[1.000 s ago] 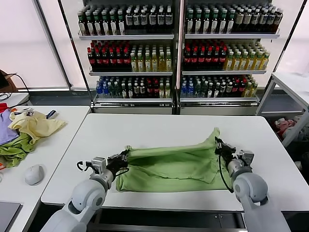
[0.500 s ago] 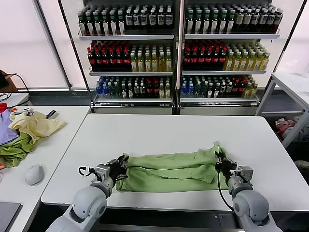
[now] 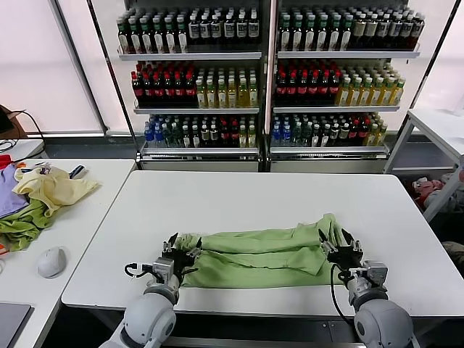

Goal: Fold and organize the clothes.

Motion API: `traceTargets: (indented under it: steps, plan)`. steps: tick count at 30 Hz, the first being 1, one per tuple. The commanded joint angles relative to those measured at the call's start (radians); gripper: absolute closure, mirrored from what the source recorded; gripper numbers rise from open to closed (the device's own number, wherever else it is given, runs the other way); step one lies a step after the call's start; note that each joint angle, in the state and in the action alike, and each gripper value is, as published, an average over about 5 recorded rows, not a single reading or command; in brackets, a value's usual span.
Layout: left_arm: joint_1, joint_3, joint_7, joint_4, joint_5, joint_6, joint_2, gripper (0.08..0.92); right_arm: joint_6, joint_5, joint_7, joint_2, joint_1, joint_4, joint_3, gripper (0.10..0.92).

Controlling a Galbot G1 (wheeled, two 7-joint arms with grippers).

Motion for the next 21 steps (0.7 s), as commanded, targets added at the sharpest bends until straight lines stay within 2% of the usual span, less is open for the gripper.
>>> traceTargets:
  steps: [1,4,14,21]
  plan:
    - [0.025,-0.007,-0.061,0.086,0.094,-0.001,-0.13,0.202,0.014,-0.025,-0.004,-0.002,-0.021,0.021,0.006,0.225]
    - [0.034,-0.012,-0.075,0.095,0.101,0.008,-0.14,0.228,0.014,-0.019,-0.003,-0.006,-0.017,0.021,0.011,0.206]
    - [0.052,-0.025,-0.055,0.083,0.031,0.008,-0.132,0.514,0.028,0.001,0.005,0.001,-0.009,0.016,0.016,0.203]
    - [0.03,-0.111,-0.041,0.067,-0.08,-0.015,-0.078,0.714,0.037,0.019,0.011,0.002,-0.007,0.021,0.027,0.203]
